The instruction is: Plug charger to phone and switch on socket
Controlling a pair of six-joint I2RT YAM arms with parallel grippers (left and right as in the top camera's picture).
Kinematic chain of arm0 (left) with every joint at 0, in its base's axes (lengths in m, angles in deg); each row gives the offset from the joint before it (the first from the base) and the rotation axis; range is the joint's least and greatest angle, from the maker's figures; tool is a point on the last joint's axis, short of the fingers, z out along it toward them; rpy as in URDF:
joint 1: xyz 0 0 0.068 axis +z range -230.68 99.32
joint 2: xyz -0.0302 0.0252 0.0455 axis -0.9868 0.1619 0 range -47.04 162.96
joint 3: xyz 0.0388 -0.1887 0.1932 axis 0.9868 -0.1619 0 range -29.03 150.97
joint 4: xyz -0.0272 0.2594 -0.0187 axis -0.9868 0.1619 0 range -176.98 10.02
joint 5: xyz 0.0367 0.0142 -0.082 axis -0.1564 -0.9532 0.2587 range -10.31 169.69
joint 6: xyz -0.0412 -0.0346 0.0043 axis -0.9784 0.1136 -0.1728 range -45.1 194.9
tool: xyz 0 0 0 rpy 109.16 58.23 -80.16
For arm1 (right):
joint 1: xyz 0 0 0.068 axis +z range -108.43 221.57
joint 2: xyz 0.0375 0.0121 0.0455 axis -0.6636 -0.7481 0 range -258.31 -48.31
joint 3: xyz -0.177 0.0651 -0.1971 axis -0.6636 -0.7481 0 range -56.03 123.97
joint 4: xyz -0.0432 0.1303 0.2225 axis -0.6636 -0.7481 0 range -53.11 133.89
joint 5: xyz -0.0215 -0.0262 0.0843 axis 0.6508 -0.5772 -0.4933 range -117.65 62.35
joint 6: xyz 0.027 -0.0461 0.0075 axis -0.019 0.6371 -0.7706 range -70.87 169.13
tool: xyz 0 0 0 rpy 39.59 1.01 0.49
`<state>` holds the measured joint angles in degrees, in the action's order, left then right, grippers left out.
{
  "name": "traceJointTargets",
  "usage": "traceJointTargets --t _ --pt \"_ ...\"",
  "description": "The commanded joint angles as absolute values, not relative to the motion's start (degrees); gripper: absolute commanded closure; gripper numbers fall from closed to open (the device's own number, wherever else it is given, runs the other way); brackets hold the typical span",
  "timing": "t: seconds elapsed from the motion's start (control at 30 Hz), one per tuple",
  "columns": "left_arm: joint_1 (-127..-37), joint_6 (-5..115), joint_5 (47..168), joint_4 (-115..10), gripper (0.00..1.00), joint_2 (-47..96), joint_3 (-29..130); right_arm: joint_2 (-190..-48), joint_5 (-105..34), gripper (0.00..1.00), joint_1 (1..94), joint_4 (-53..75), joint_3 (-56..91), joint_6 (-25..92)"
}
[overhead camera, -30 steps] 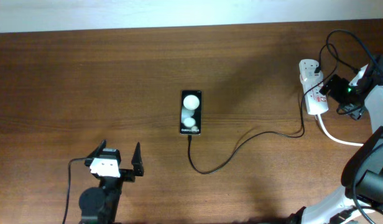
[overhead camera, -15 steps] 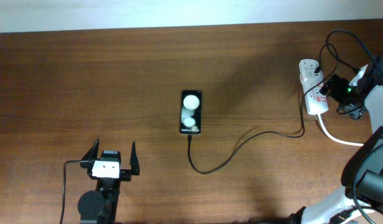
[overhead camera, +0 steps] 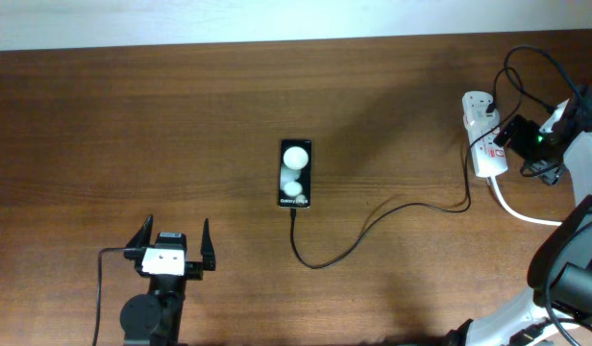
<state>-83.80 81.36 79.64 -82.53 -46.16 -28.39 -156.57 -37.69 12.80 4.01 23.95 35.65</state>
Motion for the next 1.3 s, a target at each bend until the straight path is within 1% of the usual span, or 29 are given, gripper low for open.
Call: traceJointTargets --t 0.0,0.3,0.43,0.57,0.7,0.8,0.87,0.97,1.1,1.27 --pt "-84.0 82.3 78.8 -82.2 0.01 -46.7 -28.5 -156.7 -37.7 0.01 13.1 4.0 24.4 35.8" --pt "-84.0 82.3 78.8 -82.2 0.01 -46.7 -28.5 -155.4 -37.6 0.01 13.1 4.0 24.4 35.8" --pt "-84.0 82.3 78.8 -82.2 0.01 -46.7 -28.5 -147.4 -37.6 0.01 13.1 4.0 24.4 35.8" --pt "-84.0 82.3 78.8 -82.2 0.01 -46.7 -28.5 -135.1 -37.6 0.01 14.8 4.0 24.4 35.8" --pt "-84.0 82.3 78.8 -82.1 0.01 -46.7 -28.5 -124.6 -37.6 0.02 20.0 4.0 24.4 35.8" --pt "-84.0 82.3 78.8 -82.2 0.01 -46.7 -28.5 -120.3 -36.8 0.01 25.6 3.9 24.4 36.3" --pt "-84.0 82.3 78.8 -82.1 0.01 -46.7 -28.5 -118.4 -28.9 0.01 30.1 3.0 24.4 38.2" --pt "-84.0 82.3 78.8 -82.1 0.01 -46.7 -28.5 -118.1 -22.3 0.01 34.2 -0.4 24.3 38.3" --pt "-84.0 82.3 78.8 -82.1 0.01 -46.7 -28.5 -118.1 -22.0 0.01 36.9 -0.5 17.9 38.3" --pt "-84.0 82.3 78.8 -82.2 0.01 -46.7 -28.5 -117.8 -31.1 0.01 37.1 12.5 4.5 47.8"
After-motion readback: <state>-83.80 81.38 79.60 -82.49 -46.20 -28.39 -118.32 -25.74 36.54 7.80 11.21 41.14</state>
